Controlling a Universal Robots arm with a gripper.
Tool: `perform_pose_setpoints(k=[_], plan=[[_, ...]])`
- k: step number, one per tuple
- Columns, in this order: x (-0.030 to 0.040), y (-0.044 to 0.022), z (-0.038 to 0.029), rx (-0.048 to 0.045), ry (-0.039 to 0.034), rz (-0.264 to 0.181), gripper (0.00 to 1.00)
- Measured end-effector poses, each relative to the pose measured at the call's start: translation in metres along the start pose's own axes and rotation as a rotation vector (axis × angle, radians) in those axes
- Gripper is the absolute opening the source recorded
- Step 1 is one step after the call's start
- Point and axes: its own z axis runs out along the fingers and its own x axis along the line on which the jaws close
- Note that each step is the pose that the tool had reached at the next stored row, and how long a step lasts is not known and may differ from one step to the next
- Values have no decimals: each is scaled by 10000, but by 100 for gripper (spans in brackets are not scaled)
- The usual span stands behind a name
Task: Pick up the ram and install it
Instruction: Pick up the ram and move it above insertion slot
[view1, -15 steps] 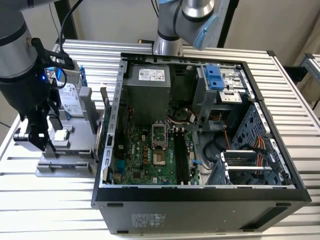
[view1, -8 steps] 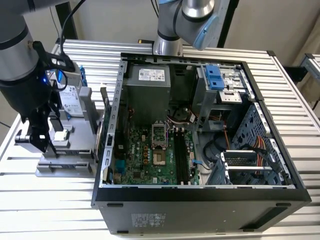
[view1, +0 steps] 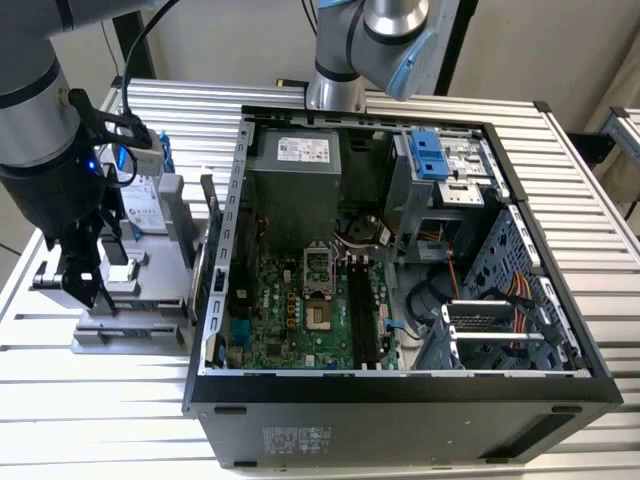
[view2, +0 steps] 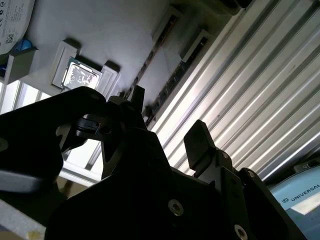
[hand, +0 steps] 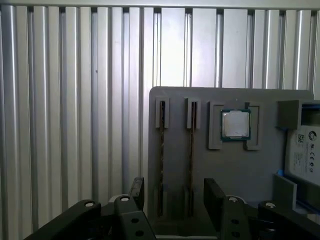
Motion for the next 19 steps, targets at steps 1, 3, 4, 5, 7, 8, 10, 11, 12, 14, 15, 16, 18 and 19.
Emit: perform_pose_setpoints(k=[1,3,4,5,7,8,10,11,12,14,15,16,18,19], plan=[[0,-2,6,0,0,0,0],[0,-6,17,0,0,0,0],[0,-8,23,1,0,0,0],[1,-9,30,1,-1,0,0],[1,-10,42,1,0,1,0],[1,-11,48,0,0,5,0],[2,-11,60,0,-1,20,0],[2,-11,66,1,-1,31,0],[2,-11,72,0,-1,37,0],[3,-11,85,1,-1,44,0],[3,-12,90,1,-1,47,0],[3,-12,96,0,-1,49,0],[5,-12,107,0,0,52,0],[5,-13,112,0,-1,53,0]])
